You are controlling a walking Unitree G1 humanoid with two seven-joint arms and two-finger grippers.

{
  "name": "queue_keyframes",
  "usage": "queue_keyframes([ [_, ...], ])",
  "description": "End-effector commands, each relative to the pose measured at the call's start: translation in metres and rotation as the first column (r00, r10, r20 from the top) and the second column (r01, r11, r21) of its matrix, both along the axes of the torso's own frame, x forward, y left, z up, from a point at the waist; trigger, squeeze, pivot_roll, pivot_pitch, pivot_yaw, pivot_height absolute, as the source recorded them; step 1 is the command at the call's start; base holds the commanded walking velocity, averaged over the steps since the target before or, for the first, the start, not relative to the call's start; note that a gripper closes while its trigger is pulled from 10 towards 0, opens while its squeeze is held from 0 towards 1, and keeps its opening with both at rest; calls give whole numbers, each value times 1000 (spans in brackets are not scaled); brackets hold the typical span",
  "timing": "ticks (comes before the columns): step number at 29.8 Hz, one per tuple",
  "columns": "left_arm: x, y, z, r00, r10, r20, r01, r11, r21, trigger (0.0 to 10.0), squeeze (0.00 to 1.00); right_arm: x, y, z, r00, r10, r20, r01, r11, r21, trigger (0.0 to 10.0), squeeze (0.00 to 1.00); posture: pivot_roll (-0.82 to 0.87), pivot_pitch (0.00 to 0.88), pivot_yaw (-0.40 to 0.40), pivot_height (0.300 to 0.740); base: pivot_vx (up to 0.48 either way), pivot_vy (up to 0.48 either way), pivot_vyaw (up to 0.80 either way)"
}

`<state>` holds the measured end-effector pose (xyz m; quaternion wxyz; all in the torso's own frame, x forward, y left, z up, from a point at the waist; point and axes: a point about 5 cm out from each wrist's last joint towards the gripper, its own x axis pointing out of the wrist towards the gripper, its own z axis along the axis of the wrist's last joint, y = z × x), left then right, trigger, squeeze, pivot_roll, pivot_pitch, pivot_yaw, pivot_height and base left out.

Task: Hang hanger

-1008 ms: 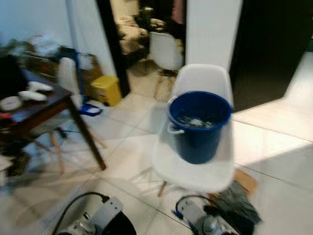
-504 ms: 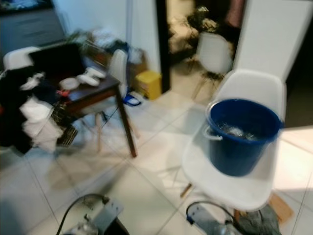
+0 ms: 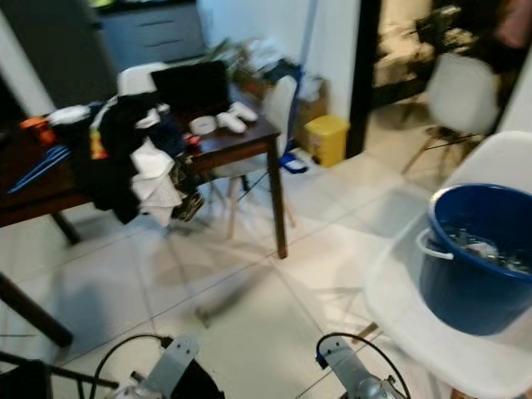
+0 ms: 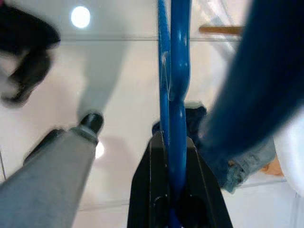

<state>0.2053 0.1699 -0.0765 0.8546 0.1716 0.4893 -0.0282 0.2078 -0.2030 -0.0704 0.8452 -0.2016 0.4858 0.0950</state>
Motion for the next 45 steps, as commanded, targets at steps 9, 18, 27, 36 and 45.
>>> queue_keyframes([
  [9, 48, 34, 43, 826, 378, 418, -307, 924, -229, 10000, 0, 16, 21, 15, 944, -175, 278, 71, 935, 349, 10000, 0, 53, 0, 35, 740, 450, 0, 0],
  [18, 143, 74, 198, 426, 250, 869, -140, 968, -210, 10000, 0, 131, -10, 154, 743, 140, 654, -386, 888, 248, 10000, 0, 52, 0, 44, 740, 480, 0, 0],
  [27, 150, 57, 237, 288, 172, 942, -53, 985, -164, 10000, 0, 143, -2, 186, 652, 116, 749, -470, 838, 279, 10000, 0, 58, 0, 44, 740, 480, 0, 0],
  [36, 145, 35, 316, 20, 48, 999, 63, 997, -49, 10000, 0, 149, 21, 222, 537, 142, 831, -643, 707, 295, 10000, 0, 71, 0, 31, 740, 480, 0, 267],
  [45, 108, 33, 454, -389, -60, 919, -30, 998, 53, 10000, 0, 146, 32, 244, 479, 224, 849, -747, 611, 260, 10000, 0, 75, 0, 17, 740, 317, 0, 800],
])
